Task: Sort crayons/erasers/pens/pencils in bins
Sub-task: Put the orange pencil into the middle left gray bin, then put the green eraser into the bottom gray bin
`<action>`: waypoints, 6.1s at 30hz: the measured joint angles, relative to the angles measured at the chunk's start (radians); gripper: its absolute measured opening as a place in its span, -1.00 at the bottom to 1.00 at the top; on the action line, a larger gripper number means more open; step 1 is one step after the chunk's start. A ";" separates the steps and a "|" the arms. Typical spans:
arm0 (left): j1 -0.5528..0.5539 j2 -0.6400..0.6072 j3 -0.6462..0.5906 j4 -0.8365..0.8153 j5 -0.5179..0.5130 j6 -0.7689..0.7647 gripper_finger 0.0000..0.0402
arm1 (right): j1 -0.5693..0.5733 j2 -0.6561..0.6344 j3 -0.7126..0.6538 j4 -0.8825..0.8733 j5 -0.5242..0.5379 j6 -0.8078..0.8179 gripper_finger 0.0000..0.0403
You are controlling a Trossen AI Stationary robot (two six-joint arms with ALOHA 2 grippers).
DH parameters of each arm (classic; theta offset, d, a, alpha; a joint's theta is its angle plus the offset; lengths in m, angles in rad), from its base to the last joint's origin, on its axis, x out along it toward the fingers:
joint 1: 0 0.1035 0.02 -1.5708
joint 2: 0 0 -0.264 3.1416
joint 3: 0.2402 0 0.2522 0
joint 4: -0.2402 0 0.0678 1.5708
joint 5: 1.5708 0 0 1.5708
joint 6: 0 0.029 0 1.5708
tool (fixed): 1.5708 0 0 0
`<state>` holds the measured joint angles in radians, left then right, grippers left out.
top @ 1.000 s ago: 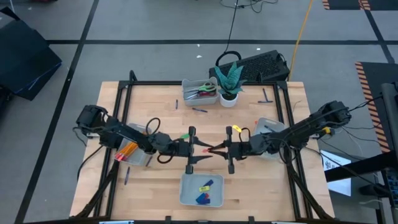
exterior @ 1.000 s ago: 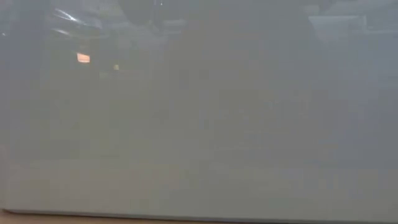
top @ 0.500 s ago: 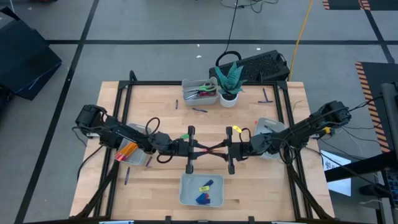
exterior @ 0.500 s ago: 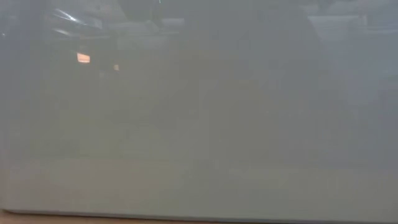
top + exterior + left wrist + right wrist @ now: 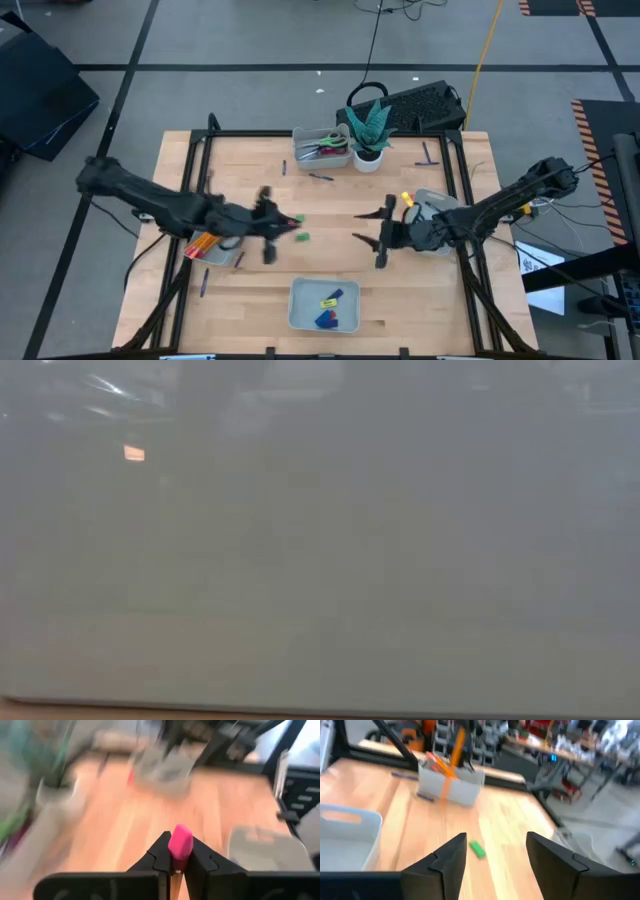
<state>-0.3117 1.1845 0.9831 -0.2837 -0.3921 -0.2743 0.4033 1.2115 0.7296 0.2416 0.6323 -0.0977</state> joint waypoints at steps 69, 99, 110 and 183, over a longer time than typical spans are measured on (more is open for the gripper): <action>0.155 0.439 -0.112 0.026 0.088 -0.122 0.34 | -0.082 0.288 0.061 -0.034 -0.294 0.076 0.14; 0.348 0.601 -0.189 0.164 0.225 -0.078 -0.62 | -0.081 0.289 0.060 -0.076 -0.298 0.111 0.15; 0.313 0.501 -0.216 0.148 0.208 -0.086 -0.72 | -0.081 0.083 0.056 -0.239 -0.296 0.094 0.15; 0.151 0.508 -0.154 0.171 0.186 -0.099 0.13 | -0.121 -0.112 -0.145 -0.073 -0.271 0.078 0.15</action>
<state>-0.1612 1.6927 0.8292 -0.1129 -0.2060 -0.3730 0.2819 1.1000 0.5850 0.1688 0.3614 -0.0197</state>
